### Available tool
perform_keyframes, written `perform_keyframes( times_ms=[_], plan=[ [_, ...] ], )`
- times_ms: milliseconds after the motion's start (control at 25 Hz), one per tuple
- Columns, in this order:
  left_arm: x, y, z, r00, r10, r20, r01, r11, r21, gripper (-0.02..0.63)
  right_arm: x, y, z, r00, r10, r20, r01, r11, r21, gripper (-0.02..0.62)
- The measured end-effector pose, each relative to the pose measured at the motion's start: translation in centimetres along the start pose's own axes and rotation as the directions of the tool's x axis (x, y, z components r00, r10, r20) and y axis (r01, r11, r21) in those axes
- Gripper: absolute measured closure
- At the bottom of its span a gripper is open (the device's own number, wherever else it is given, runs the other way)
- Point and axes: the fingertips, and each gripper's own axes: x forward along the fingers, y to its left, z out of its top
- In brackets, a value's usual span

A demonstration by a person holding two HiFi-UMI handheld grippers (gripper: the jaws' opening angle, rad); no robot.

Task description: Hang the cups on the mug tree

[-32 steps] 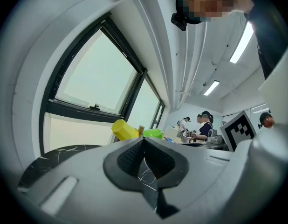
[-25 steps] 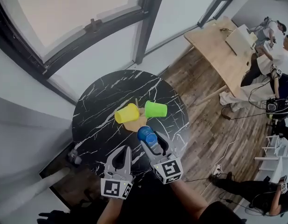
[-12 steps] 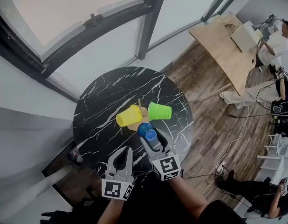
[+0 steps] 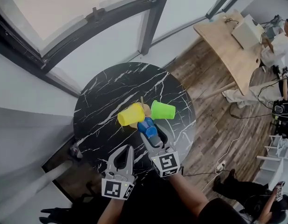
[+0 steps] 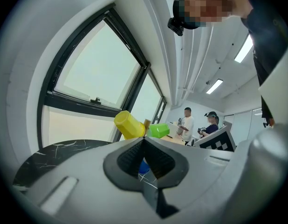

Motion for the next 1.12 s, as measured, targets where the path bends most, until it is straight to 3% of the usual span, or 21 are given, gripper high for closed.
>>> perform_keyframes(
  times_ms=[1120],
  plan=[
    [-1.9,-0.1,-1.2,0.999,0.032,-0.006,-0.032,0.999,0.000,0.604,-0.2,1.4,-2.6,0.999,0.028,-0.025,-0.029,0.999,-0.019,0.345]
  ],
)
